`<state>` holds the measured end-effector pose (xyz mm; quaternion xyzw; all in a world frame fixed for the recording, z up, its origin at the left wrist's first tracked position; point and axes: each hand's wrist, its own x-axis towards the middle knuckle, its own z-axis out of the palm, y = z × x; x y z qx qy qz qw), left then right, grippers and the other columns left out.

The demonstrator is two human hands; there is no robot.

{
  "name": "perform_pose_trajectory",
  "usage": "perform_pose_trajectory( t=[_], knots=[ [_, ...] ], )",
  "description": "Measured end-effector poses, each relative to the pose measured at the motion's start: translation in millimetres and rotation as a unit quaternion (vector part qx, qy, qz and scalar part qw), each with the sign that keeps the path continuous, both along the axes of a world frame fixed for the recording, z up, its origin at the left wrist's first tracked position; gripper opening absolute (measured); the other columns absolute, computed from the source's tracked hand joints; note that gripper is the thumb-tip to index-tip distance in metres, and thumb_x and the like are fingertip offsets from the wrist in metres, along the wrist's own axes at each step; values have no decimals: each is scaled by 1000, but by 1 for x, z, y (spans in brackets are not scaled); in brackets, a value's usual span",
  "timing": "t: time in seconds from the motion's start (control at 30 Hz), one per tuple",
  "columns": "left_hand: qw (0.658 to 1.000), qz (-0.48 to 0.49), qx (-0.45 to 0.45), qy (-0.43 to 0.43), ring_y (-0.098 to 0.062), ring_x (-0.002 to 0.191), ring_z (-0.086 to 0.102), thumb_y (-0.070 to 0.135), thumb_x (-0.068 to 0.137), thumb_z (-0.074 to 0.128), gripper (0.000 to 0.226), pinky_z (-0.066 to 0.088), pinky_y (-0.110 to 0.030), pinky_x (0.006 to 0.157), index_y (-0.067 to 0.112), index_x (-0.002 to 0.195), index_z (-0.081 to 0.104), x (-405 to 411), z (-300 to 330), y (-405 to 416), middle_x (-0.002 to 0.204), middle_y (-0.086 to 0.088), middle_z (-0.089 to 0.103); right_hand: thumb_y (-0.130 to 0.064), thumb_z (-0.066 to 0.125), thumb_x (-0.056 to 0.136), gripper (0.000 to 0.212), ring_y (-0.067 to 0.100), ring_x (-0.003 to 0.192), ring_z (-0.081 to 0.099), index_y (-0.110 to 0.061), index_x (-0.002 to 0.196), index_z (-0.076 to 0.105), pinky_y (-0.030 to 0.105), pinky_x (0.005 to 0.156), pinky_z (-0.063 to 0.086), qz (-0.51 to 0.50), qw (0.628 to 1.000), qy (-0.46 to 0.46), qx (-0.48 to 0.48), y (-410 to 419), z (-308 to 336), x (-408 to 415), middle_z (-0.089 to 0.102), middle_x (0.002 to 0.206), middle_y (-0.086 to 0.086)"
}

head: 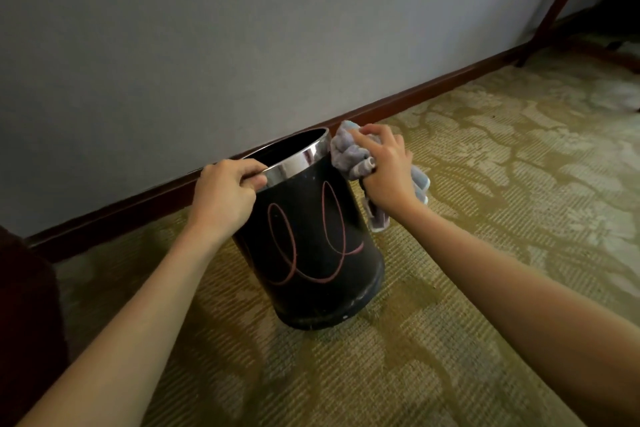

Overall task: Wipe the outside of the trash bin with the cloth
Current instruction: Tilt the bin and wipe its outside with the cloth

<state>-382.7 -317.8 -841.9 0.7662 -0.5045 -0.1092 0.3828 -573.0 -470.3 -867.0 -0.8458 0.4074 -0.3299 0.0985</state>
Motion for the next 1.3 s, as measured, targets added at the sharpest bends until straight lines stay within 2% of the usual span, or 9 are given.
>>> perform_pose_trajectory(
  t=[0.17, 0.27, 0.4, 0.57, 0.67, 0.77, 0.9, 1.13, 1.3],
  knots=[
    [999, 39, -5, 25, -9, 79, 63, 14, 89, 60, 16, 42, -24, 68, 25, 88, 72, 15, -3, 1, 77, 13, 67, -12, 42, 82, 54, 28, 110, 41, -34, 131, 54, 42, 92, 31, 0, 1000, 16, 20, 38, -49, -26, 48, 133, 3],
    [997, 57, -4, 42, 2, 77, 59, 14, 90, 59, 19, 37, -15, 61, 29, 86, 71, 24, -4, 5, 76, 19, 65, -3, 57, 82, 62, 30, 114, 40, -36, 134, 50, 42, 92, 31, 17, 993, 108, 37, 51, -79, -62, 47, 136, 3],
    [997, 60, -8, 53, 6, 75, 58, 14, 89, 60, 21, 36, -12, 60, 31, 83, 70, 29, -5, 6, 75, 21, 65, -18, 54, 90, 55, 22, 119, 35, -42, 139, 41, 38, 96, 29, 21, 972, 230, 46, 52, -91, -92, 40, 141, -5],
    [997, 59, -14, 53, -4, 78, 62, 14, 90, 59, 18, 41, -18, 63, 26, 87, 72, 17, -6, 3, 77, 13, 68, -10, 51, 86, 56, 24, 113, 35, -37, 136, 47, 40, 89, 30, -29, 983, 178, 45, 50, -71, -65, 42, 138, -5],
    [997, 57, -20, 42, -9, 80, 64, 13, 90, 59, 17, 41, -17, 64, 23, 90, 73, 8, -6, 2, 77, 12, 68, -3, 44, 82, 60, 23, 105, 37, -35, 132, 51, 42, 89, 32, -5, 997, 64, 48, 48, -39, -35, 46, 133, -3],
    [999, 38, -4, 38, -15, 87, 65, 15, 90, 58, 17, 51, -30, 77, 22, 96, 73, -1, -5, 1, 85, 6, 70, -1, 44, 81, 60, 23, 104, 39, -35, 129, 53, 41, 90, 31, 13, 1000, -3, 26, 46, -5, -3, 47, 130, -4],
    [999, 29, 0, 32, -16, 91, 64, 16, 91, 58, 18, 52, -35, 84, 23, 100, 72, -3, -4, 4, 90, 5, 71, -4, 50, 83, 57, 24, 112, 38, -36, 130, 53, 41, 91, 32, 3, 997, 69, -20, 44, 10, 5, 44, 135, -6],
    [998, 51, -7, 47, -12, 85, 64, 15, 91, 58, 17, 45, -24, 72, 22, 97, 73, 6, -4, 5, 84, 7, 70, -8, 58, 80, 64, 28, 117, 36, -35, 137, 47, 43, 89, 32, 20, 984, 172, -29, 64, -35, -34, 43, 139, -2],
    [996, 64, -12, 58, -6, 80, 63, 14, 90, 59, 17, 42, -18, 67, 24, 88, 72, 12, -3, 5, 78, 13, 68, -3, 74, 68, 70, 32, 109, 49, -31, 130, 56, 46, 80, 38, 19, 978, 207, -29, 79, -73, -73, 55, 130, 2]
  ],
)
